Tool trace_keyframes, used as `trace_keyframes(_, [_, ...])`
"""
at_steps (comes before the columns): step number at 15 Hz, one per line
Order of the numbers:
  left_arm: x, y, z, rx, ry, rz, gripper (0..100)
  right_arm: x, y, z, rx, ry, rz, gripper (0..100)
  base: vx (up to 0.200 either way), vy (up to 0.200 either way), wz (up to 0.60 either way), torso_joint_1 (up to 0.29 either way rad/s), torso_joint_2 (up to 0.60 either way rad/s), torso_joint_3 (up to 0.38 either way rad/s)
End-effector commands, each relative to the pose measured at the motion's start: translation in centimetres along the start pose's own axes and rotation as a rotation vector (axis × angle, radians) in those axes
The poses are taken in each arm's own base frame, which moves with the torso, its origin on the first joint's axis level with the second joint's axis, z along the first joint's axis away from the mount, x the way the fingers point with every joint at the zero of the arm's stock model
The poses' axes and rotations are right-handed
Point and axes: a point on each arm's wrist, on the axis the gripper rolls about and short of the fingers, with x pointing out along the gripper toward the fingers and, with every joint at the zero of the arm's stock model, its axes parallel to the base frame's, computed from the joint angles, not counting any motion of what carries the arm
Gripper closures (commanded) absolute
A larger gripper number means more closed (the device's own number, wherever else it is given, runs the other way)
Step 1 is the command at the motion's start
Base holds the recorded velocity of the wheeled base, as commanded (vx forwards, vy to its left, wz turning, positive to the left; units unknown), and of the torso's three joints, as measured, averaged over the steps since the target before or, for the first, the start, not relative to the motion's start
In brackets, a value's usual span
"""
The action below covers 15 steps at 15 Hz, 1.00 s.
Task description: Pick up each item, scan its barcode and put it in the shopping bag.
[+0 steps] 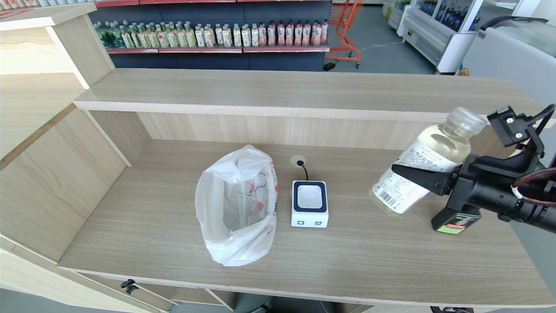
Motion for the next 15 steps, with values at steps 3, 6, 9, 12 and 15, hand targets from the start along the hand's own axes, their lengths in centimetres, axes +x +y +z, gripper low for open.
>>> trace_keyframes(3, [0.0, 0.0, 0.0, 0.002, 0.000, 0.000, 0, -2.4, 1.5, -1.0, 0.051, 0.012, -0.004, 100, 0.000, 0.000, 0.00, 0.000, 0.00, 0.000])
trace_keyframes(6, [0.0, 0.0, 0.0, 0.004, 0.000, 0.000, 0, -2.2, 1.4, -1.1, 0.074, 0.019, -0.032, 100, 0.000, 0.000, 0.00, 0.000, 0.00, 0.000])
trace_keyframes(9, [0.0, 0.0, 0.0, 0.001, 0.002, 0.000, 0, -1.8, 1.3, -1.0, 0.074, 0.020, -0.026, 100, 0.000, 0.000, 0.00, 0.000, 0.00, 0.000])
trace_keyframes(12, [0.0, 0.0, 0.0, -0.002, 0.000, 0.002, 0, -1.5, 1.2, -1.3, 0.093, 0.033, -0.023, 100, 0.000, 0.200, 0.00, -0.010, -0.01, 0.007])
trace_keyframes(15, [0.0, 0.0, 0.0, -0.012, 0.000, 0.002, 0, -0.9, 1.3, -0.9, 0.104, 0.036, -0.005, 100, 0.000, 0.200, 0.00, 0.012, 0.01, 0.002])
